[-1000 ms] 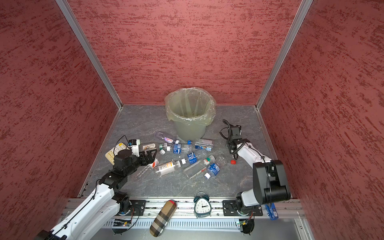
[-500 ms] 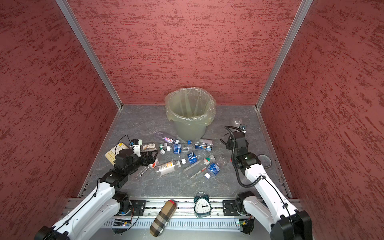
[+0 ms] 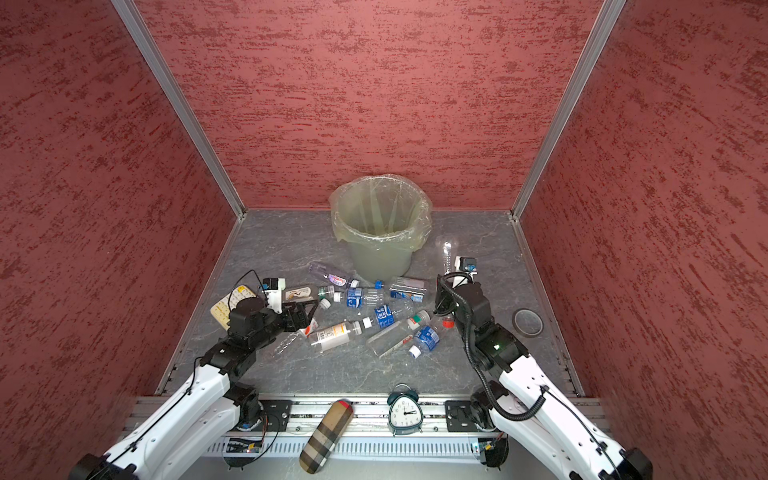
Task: Throw the plastic bottles in the bin
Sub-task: 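Carry the red-labelled bottle with the right gripper over the bin and release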
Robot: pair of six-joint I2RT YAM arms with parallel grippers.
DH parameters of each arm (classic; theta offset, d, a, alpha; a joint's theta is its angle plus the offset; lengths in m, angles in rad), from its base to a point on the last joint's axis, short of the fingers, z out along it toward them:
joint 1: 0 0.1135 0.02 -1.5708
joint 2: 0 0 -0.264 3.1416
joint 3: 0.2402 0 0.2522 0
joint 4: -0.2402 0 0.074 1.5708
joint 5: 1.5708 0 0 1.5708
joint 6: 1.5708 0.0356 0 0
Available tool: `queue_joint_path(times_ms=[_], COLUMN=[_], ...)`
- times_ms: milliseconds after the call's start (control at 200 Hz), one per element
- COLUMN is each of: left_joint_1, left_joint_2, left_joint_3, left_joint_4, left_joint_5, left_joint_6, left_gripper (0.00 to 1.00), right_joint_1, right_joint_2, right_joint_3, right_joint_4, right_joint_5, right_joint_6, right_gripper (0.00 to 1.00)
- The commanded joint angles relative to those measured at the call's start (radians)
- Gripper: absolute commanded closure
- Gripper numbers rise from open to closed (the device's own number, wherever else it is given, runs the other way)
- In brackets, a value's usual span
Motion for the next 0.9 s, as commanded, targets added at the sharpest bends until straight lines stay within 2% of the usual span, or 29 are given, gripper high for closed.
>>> queue_joint_path(times_ms=[0, 155, 316, 501, 631, 691, 731, 797, 897], left_joint_1=[0.007, 0.006, 0.006, 0.007, 0.006, 0.006, 0.006, 0.007, 0.009], left_joint_2=[0.0, 0.01, 0.011, 0.009, -0.011, -0.023, -0.03, -0.046, -0.071], left_joint_3=[0.001, 0.004, 0.004, 0.003, -0.001, -0.003, -0.005, -0.008, -0.015], left_joint_4=[0.026, 0.029, 0.031, 0.029, 0.023, 0.02, 0.014, 0.008, 0.0], left_joint_5=[0.018, 0.021, 0.021, 0.019, 0.012, 0.011, 0.01, 0.01, 0.009], left_joint_6=[0.014, 0.015, 0.014, 0.014, 0.015, 0.015, 0.013, 0.013, 0.013], left_gripper=[0.08, 0.08, 0.08, 0.08, 0.08, 0.08, 0.08, 0.08, 0.07], right_joint_1=[0.066, 0.142, 0.162, 0.155, 0.082, 0.034, 0.003, -0.028, -0.063], right_joint_2=[-0.035, -0.028, 0.058, 0.332, 0.6, 0.728, 0.823, 0.951, 1.054], right_joint_3=[-0.011, 0.028, 0.178, 0.562, 0.894, 1.043, 1.143, 1.294, 1.43], right_joint_4=[0.088, 0.112, 0.132, 0.107, 0.064, 0.049, 0.027, -0.023, -0.076], right_joint_5=[0.004, 0.03, 0.027, 0.019, -0.064, -0.096, -0.117, -0.101, -0.115], right_joint_6=[-0.03, -0.048, -0.077, -0.135, -0.152, -0.139, -0.134, -0.133, -0.115], right_gripper=[0.53, 0.53, 0.54, 0.57, 0.56, 0.47, 0.33, 0.02, 0.01])
